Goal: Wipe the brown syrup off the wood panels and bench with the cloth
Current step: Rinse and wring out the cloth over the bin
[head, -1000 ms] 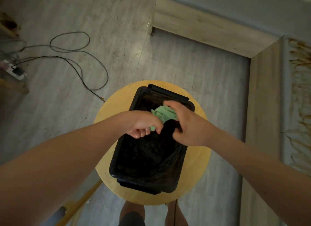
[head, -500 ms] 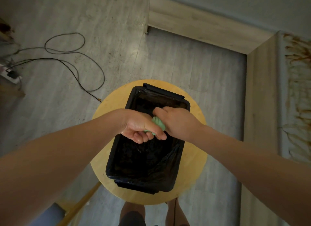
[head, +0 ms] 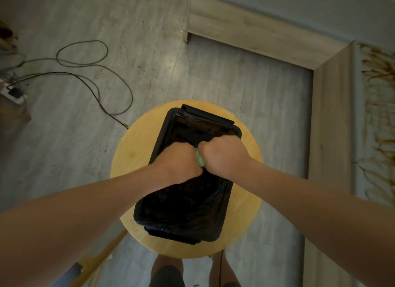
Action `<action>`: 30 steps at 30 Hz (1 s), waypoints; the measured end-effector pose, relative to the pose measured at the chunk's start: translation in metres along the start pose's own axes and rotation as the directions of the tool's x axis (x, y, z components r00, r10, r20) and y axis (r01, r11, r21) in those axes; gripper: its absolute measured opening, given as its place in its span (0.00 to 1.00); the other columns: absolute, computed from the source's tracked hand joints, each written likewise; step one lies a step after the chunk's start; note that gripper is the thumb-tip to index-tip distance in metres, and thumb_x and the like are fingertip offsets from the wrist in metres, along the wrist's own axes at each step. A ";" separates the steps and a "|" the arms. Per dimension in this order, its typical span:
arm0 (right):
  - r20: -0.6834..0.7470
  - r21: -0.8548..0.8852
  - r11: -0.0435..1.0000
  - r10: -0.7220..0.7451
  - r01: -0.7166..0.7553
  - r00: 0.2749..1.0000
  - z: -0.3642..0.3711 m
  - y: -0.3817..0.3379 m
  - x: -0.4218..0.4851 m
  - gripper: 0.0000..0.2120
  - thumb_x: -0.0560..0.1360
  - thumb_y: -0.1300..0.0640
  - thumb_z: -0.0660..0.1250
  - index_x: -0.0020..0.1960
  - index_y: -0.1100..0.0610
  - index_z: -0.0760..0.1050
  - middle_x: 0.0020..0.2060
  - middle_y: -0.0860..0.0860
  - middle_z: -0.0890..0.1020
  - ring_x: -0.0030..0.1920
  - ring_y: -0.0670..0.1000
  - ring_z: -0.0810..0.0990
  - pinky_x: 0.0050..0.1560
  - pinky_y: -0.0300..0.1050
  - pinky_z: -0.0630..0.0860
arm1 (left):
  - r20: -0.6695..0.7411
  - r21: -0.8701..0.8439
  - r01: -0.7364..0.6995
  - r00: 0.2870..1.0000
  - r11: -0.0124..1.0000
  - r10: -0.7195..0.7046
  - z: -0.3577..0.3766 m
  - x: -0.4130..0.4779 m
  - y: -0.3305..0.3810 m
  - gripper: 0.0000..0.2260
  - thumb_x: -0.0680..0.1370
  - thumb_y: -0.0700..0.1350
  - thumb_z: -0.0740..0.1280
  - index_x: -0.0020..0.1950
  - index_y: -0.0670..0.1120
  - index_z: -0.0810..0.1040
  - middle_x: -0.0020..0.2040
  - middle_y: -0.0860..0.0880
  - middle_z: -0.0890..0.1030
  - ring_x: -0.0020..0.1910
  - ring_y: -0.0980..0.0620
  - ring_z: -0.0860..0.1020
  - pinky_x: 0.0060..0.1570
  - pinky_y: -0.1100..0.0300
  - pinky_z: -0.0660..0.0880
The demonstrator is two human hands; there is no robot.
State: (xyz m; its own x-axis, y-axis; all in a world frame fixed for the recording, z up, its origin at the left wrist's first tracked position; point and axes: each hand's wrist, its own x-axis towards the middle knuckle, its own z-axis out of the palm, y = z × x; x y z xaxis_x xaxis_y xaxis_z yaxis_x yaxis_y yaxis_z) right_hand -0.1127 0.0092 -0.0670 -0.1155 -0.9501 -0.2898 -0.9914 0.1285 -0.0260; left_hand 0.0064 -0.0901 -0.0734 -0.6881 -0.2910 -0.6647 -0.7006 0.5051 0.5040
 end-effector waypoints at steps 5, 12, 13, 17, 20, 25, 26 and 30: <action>0.160 0.038 0.988 0.142 -0.150 0.977 -0.009 -0.023 0.002 0.03 0.78 0.59 0.65 0.46 0.54 0.73 0.35 0.49 0.72 0.38 0.56 0.76 0.36 0.48 0.69 | -0.211 0.498 -0.079 0.955 0.863 0.209 0.003 0.002 -0.012 0.06 0.81 0.48 0.63 0.49 0.46 0.72 0.36 0.51 0.71 0.35 0.45 0.74 0.35 0.53 0.73; 0.241 0.155 0.937 0.270 -0.312 0.932 -0.032 -0.031 0.003 0.04 0.76 0.58 0.67 0.42 0.52 0.75 0.33 0.48 0.72 0.38 0.54 0.77 0.36 0.48 0.73 | -0.197 0.689 -0.114 0.921 0.715 0.337 -0.019 -0.009 -0.006 0.06 0.79 0.46 0.65 0.52 0.45 0.72 0.47 0.47 0.83 0.42 0.43 0.83 0.35 0.54 0.68; 0.234 0.168 0.931 0.282 -0.325 0.930 -0.042 -0.031 0.002 0.06 0.75 0.58 0.67 0.40 0.52 0.73 0.33 0.48 0.73 0.38 0.54 0.78 0.36 0.48 0.74 | -0.205 0.696 -0.113 0.915 0.709 0.347 -0.026 -0.013 -0.001 0.05 0.80 0.46 0.64 0.51 0.46 0.72 0.47 0.47 0.83 0.42 0.43 0.83 0.35 0.54 0.68; 0.200 0.210 0.898 0.348 -0.387 0.916 -0.077 -0.032 -0.005 0.08 0.74 0.59 0.66 0.37 0.52 0.71 0.33 0.49 0.73 0.35 0.54 0.75 0.35 0.47 0.74 | -0.230 0.728 -0.120 0.884 0.675 0.406 -0.054 -0.032 0.016 0.05 0.80 0.45 0.64 0.48 0.47 0.68 0.44 0.48 0.81 0.36 0.45 0.75 0.33 0.54 0.67; 0.186 0.253 0.878 0.368 -0.407 0.911 -0.096 -0.036 -0.015 0.11 0.73 0.60 0.66 0.34 0.52 0.68 0.31 0.49 0.73 0.34 0.53 0.75 0.33 0.46 0.71 | -0.246 0.771 -0.114 0.854 0.626 0.459 -0.068 -0.048 0.025 0.03 0.79 0.44 0.64 0.49 0.46 0.72 0.42 0.48 0.80 0.33 0.47 0.70 0.31 0.56 0.66; 0.235 0.328 0.824 0.402 -0.462 0.885 -0.103 -0.049 -0.028 0.10 0.73 0.59 0.67 0.35 0.52 0.70 0.33 0.49 0.75 0.34 0.52 0.76 0.33 0.45 0.73 | -0.180 0.811 -0.151 0.854 0.565 0.487 -0.070 -0.070 0.029 0.05 0.79 0.43 0.64 0.54 0.45 0.75 0.47 0.48 0.82 0.41 0.45 0.80 0.34 0.54 0.66; 0.228 0.336 0.827 0.393 -0.450 0.891 -0.103 -0.051 -0.030 0.08 0.74 0.59 0.66 0.37 0.53 0.72 0.34 0.49 0.76 0.36 0.54 0.78 0.34 0.46 0.75 | -0.176 0.808 -0.141 0.869 0.572 0.462 -0.069 -0.072 0.030 0.07 0.79 0.44 0.65 0.55 0.45 0.74 0.49 0.48 0.82 0.44 0.44 0.81 0.35 0.54 0.67; 0.199 0.391 0.848 0.302 -0.358 0.932 -0.095 -0.044 -0.038 0.10 0.77 0.58 0.68 0.58 0.58 0.73 0.50 0.57 0.80 0.49 0.60 0.81 0.42 0.52 0.76 | -0.135 0.566 -0.092 0.970 0.819 0.202 -0.068 -0.071 0.035 0.19 0.76 0.45 0.70 0.64 0.43 0.69 0.45 0.48 0.77 0.42 0.46 0.77 0.39 0.51 0.76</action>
State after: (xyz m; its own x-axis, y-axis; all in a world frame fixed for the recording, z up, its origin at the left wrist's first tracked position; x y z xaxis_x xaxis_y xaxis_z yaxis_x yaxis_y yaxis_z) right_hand -0.0702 0.0127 0.0356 -0.3949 -0.7906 -0.4680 -0.7752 0.5601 -0.2921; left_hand 0.0180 -0.1074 0.0288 -0.8346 -0.2898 -0.4685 -0.4036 0.9005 0.1619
